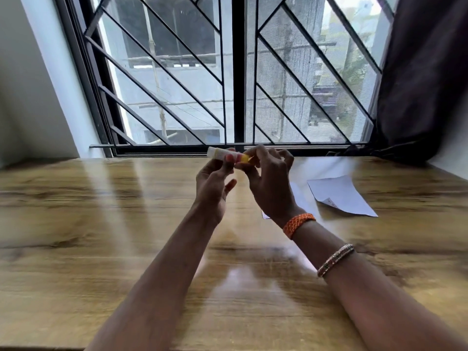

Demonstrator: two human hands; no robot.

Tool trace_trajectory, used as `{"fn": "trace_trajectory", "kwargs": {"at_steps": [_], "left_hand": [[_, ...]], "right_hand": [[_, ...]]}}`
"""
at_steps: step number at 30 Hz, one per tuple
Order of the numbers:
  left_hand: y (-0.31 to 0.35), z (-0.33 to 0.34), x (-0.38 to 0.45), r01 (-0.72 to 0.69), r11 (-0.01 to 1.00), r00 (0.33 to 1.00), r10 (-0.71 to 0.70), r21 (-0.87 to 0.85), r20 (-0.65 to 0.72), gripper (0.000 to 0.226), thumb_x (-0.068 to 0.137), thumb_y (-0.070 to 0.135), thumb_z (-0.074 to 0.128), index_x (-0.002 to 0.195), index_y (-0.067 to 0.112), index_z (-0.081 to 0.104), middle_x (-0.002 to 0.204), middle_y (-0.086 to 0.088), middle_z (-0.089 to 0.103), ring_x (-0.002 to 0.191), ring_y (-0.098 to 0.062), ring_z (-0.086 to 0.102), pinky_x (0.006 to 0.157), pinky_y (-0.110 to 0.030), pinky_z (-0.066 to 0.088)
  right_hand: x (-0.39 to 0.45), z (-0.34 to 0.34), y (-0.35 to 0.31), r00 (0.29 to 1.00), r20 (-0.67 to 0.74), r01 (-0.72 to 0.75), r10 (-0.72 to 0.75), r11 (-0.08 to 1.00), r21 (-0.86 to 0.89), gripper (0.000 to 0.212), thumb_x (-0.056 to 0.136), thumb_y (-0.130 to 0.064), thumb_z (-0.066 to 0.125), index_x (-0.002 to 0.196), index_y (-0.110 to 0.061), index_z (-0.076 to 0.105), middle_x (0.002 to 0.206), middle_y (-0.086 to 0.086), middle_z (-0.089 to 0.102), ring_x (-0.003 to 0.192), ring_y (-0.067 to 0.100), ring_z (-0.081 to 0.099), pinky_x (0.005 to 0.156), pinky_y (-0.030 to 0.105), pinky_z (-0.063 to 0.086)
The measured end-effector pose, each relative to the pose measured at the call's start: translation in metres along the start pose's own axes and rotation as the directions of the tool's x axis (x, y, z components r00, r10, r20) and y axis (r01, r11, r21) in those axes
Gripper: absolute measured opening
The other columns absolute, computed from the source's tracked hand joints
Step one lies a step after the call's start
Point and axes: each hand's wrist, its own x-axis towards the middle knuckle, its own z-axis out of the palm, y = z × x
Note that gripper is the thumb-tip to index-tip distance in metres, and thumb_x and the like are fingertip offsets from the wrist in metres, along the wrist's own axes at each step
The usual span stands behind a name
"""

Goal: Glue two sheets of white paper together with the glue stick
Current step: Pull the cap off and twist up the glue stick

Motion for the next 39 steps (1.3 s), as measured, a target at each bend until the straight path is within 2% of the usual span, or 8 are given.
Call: {"fn": "trace_trajectory", "kwargs": {"at_steps": [6, 12, 18, 21, 26, 29, 32, 39], "left_hand": [[-0.002, 0.004, -0.005, 0.022, 0.999, 0.992, -0.027, 0.042, 0.120, 0.012, 0.089, 0.021, 0.055, 0.087, 0.026, 0.066, 0.069, 0.019, 0.066, 0.070, -0.003, 0.051, 0.070, -0.024, 0.042], [-0.006, 0.000, 0.000, 0.039, 0.995, 0.997, -0.033, 0.094, -0.072, 0.017, 0.084, 0.031, 0.063, 0.069, 0.024, 0.067, 0.057, 0.019, 0.060, 0.066, -0.006, 0.046, 0.064, -0.023, 0.039], [-0.006, 0.002, 0.002, 0.014, 0.998, 0.996, -0.009, 0.055, -0.089, 0.017, 0.084, 0.030, 0.063, 0.068, 0.023, 0.065, 0.052, 0.019, 0.057, 0.066, -0.006, 0.045, 0.064, -0.023, 0.039], [-0.003, 0.002, 0.001, 0.029, 0.999, 0.998, -0.027, 0.028, -0.053, 0.012, 0.087, 0.025, 0.060, 0.077, 0.023, 0.066, 0.061, 0.017, 0.060, 0.071, -0.006, 0.046, 0.066, -0.023, 0.038], [-0.001, 0.002, -0.002, 0.020, 1.000, 0.999, -0.021, 0.020, 0.044, 0.011, 0.089, 0.022, 0.055, 0.085, 0.024, 0.064, 0.079, 0.009, 0.060, 0.070, -0.005, 0.047, 0.068, -0.024, 0.038], [-0.003, 0.004, -0.004, 0.007, 0.999, 0.997, -0.010, 0.033, 0.074, 0.012, 0.089, 0.019, 0.055, 0.084, 0.024, 0.064, 0.071, 0.013, 0.061, 0.066, -0.004, 0.047, 0.066, -0.022, 0.040], [-0.005, 0.004, -0.004, 0.004, 0.998, 0.997, -0.009, 0.067, 0.073, 0.011, 0.089, 0.020, 0.055, 0.084, 0.024, 0.064, 0.071, 0.013, 0.061, 0.064, -0.004, 0.047, 0.065, -0.022, 0.040], [-0.003, 0.002, -0.003, 0.037, 0.994, 0.992, -0.024, 0.102, -0.127, 0.018, 0.082, 0.037, 0.064, 0.071, 0.023, 0.064, 0.065, 0.014, 0.058, 0.067, -0.007, 0.044, 0.064, -0.023, 0.039]], "right_hand": [[-0.001, 0.000, 0.002, 0.989, -0.004, -0.148, 0.149, 0.985, 0.086, 0.034, 0.099, -0.027, 0.032, 0.072, -0.020, 0.053, 0.060, 0.003, 0.060, 0.065, 0.026, 0.057, 0.073, 0.032, 0.022], [-0.006, 0.005, -0.001, 0.996, 0.088, -0.011, -0.006, 0.983, 0.185, 0.017, 0.094, -0.022, 0.050, 0.098, -0.006, 0.050, 0.078, -0.001, 0.059, 0.074, 0.018, 0.056, 0.077, 0.037, 0.032], [-0.007, 0.008, 0.005, 0.994, 0.091, 0.044, -0.058, 0.989, 0.142, 0.016, 0.082, 0.000, 0.060, 0.096, -0.002, 0.052, 0.086, 0.006, 0.062, 0.081, 0.024, 0.057, 0.080, 0.036, 0.036], [-0.006, 0.007, 0.007, 0.993, 0.116, 0.017, -0.032, 0.992, 0.129, 0.013, 0.084, -0.004, 0.061, 0.094, -0.003, 0.053, 0.083, 0.007, 0.066, 0.080, 0.023, 0.059, 0.085, 0.033, 0.031], [-0.001, 0.006, 0.006, 0.994, 0.104, -0.039, 0.033, 0.998, 0.054, 0.010, 0.090, -0.022, 0.045, 0.082, -0.016, 0.047, 0.066, -0.004, 0.056, 0.063, 0.018, 0.051, 0.075, 0.030, 0.019], [-0.002, 0.002, 0.005, 0.993, 0.096, -0.066, 0.061, 0.997, 0.045, 0.026, 0.096, -0.024, 0.033, 0.071, -0.030, 0.038, 0.054, -0.014, 0.040, 0.055, 0.020, 0.050, 0.074, 0.035, 0.023], [-0.002, 0.002, 0.001, 0.989, 0.097, -0.114, 0.110, 0.993, 0.033, 0.042, 0.098, -0.029, 0.027, 0.056, -0.027, 0.030, 0.045, -0.012, 0.034, 0.051, 0.024, 0.049, 0.074, 0.037, 0.028], [-0.008, 0.004, -0.006, 0.994, 0.108, 0.003, -0.003, 1.000, 0.002, 0.019, 0.096, -0.027, 0.046, 0.103, -0.010, 0.051, 0.080, 0.000, 0.063, 0.080, 0.021, 0.057, 0.084, 0.038, 0.026]]}}
